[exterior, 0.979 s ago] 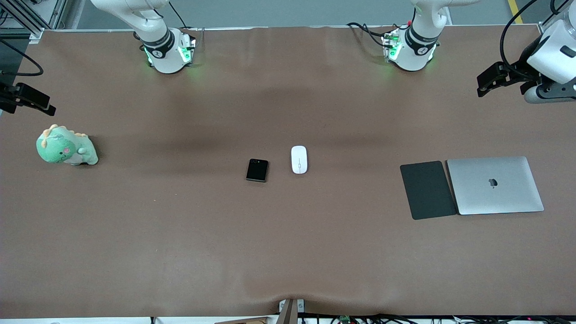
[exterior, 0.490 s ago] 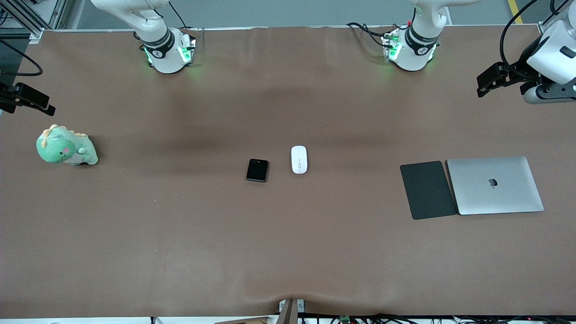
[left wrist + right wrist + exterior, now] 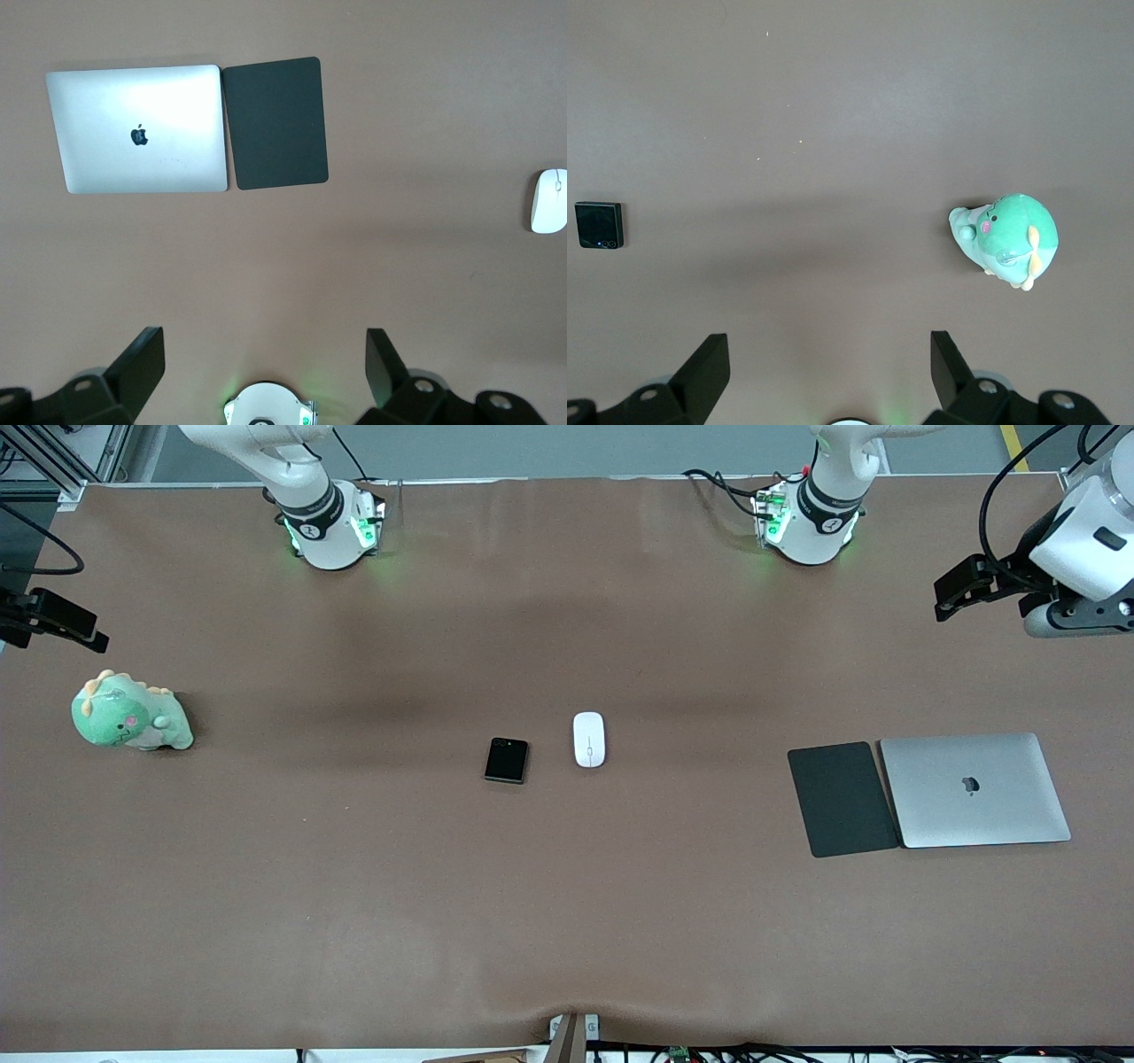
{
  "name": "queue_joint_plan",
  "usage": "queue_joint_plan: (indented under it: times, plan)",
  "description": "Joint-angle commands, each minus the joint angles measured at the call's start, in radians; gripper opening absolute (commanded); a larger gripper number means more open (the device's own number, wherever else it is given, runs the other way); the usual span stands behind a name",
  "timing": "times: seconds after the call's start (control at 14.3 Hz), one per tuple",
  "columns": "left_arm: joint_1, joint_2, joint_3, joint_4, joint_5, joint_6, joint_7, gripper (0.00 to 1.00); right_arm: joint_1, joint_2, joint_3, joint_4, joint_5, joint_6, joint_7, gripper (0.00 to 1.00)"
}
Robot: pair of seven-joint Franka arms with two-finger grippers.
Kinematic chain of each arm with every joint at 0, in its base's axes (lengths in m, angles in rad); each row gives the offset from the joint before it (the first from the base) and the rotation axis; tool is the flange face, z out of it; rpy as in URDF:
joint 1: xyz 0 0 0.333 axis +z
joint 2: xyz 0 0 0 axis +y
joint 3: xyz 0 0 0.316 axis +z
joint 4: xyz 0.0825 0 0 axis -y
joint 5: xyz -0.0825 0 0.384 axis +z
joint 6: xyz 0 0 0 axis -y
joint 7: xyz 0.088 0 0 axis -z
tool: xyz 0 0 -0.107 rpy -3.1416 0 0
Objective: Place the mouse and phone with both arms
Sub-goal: 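Reach the left gripper over the white mouse and lower it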
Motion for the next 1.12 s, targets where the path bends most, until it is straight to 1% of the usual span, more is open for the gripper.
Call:
queue_joint_plan:
  times: [0.0,0.21,0.42,0.91,1.05]
  plan:
    - [-0.003,0.028,-0.004,0.028,-0.016,-0.020,-0.002,1.00,-0.008,0.004,0.000,0.010,0.017,-0.009,0.003,1.00]
    - [-0.018,0.056,-0.016,0.025,-0.041,-0.008,-0.009,1.00,-0.008,0.006,-0.002,0.010,0.017,-0.009,0.001,1.00]
    - [-0.049,0.099,-0.032,0.025,-0.051,0.028,-0.086,1.00,-0.009,0.006,-0.002,0.010,0.017,-0.009,-0.001,1.00]
    - [-0.233,0.212,-0.033,0.025,-0.040,0.147,-0.331,1.00,-0.005,0.010,-0.002,0.018,0.015,-0.007,-0.008,1.00]
    - [-0.287,0.258,-0.033,0.025,-0.036,0.193,-0.403,1.00,-0.003,0.019,0.000,0.021,0.015,-0.007,-0.010,1.00]
